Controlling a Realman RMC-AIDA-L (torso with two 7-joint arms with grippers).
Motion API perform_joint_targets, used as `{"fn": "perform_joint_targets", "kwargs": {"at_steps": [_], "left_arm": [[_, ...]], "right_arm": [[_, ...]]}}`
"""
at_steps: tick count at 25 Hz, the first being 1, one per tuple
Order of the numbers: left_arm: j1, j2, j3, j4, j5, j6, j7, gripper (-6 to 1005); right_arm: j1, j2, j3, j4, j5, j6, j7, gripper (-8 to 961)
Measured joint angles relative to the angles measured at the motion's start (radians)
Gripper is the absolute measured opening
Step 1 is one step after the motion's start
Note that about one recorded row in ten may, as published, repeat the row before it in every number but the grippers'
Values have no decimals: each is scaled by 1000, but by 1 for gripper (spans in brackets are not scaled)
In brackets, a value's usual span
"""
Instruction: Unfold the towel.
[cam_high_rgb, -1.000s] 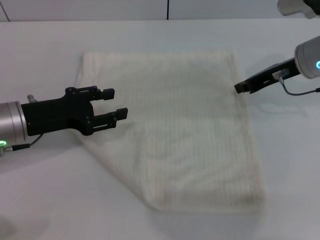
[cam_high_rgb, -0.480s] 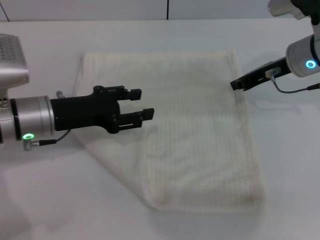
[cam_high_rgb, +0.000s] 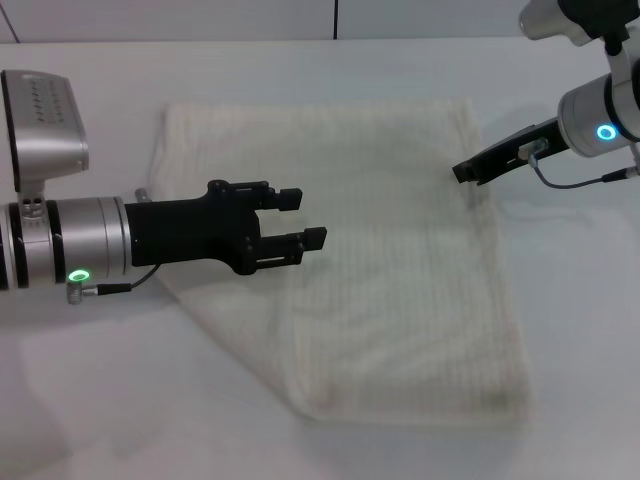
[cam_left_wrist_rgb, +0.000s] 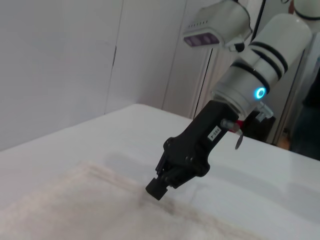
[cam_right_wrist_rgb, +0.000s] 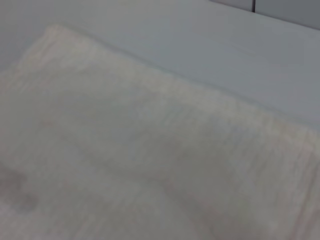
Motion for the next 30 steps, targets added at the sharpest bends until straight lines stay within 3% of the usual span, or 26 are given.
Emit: {"fn": "perform_joint_targets", "kwargs": {"at_steps": [6, 30], "left_arm": [[-6, 0, 24, -33, 0, -66, 0, 625], [-5, 0, 26, -79, -30, -131, -4, 605]], "right_arm": [[12, 2, -11, 24, 0, 10, -1, -1], [10, 5, -25, 42, -24, 7, 8, -1]]}}
